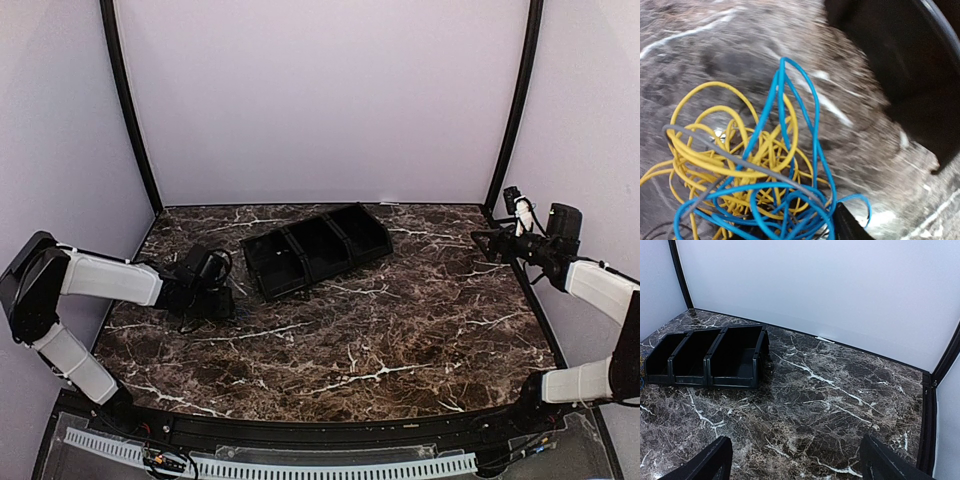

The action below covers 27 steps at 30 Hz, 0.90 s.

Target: Untangle the cables

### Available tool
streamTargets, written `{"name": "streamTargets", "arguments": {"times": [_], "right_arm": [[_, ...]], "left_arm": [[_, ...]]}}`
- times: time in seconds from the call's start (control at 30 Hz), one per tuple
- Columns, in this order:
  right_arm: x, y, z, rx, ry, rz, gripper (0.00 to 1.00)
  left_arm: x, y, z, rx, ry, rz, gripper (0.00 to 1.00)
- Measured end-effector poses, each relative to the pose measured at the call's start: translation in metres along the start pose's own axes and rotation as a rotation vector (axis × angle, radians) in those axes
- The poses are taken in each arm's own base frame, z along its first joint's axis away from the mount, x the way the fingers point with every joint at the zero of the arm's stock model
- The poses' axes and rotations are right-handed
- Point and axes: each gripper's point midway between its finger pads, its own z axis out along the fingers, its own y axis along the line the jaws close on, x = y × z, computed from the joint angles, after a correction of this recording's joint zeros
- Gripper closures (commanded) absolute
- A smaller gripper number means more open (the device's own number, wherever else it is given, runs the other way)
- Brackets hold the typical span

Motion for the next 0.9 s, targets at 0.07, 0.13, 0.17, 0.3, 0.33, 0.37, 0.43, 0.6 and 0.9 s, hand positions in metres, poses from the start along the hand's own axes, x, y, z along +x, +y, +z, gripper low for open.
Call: {"name": "streamTargets", "arguments": {"times": [0.07, 0.13, 0.17, 0.3, 0.33, 0.37, 0.43, 0.6, 0.9], "right_arm": [[0.000, 0.000, 0.000, 0.000, 0.001, 0.000, 0.10], [0.000, 0.000, 0.000, 0.000, 0.001, 0.000, 0.10], [0.001, 0.000, 0.000, -0.001, 0.002, 0.001, 0.10], [0.001, 0.000, 0.000, -0.001, 0.005, 0.000, 0.10], [0.001, 0.000, 0.000, -0.001, 0.005, 0.001, 0.11], [0.002, 0.000, 0.000, -0.001, 0.005, 0.001, 0.13], [0.002, 0.000, 0.000, -0.003, 0.006, -0.007, 0.14], [-0.001, 0.009, 0.001, -0.051, 0.011, -0.053, 0.16], [-0.020, 0.098, 0.026, -0.308, 0.045, -0.237, 0.25]], "left_arm": [[0.007, -0.019, -0.003, 0.051, 0.003, 0.049, 0.62], [0.016, -0.044, -0.009, 0.116, 0.005, 0.110, 0.64], [0.022, -0.059, -0.013, 0.158, 0.010, 0.139, 0.65], [0.039, -0.101, -0.029, 0.284, 0.036, 0.209, 0.65], [0.043, -0.110, -0.033, 0.313, 0.044, 0.223, 0.63], [0.045, -0.119, -0.038, 0.346, 0.053, 0.236, 0.59], [0.050, -0.135, -0.047, 0.405, 0.079, 0.259, 0.49], [0.043, -0.160, -0.080, 0.476, 0.106, 0.320, 0.32], [0.017, -0.112, -0.141, 0.364, -0.002, 0.329, 0.28]]}}
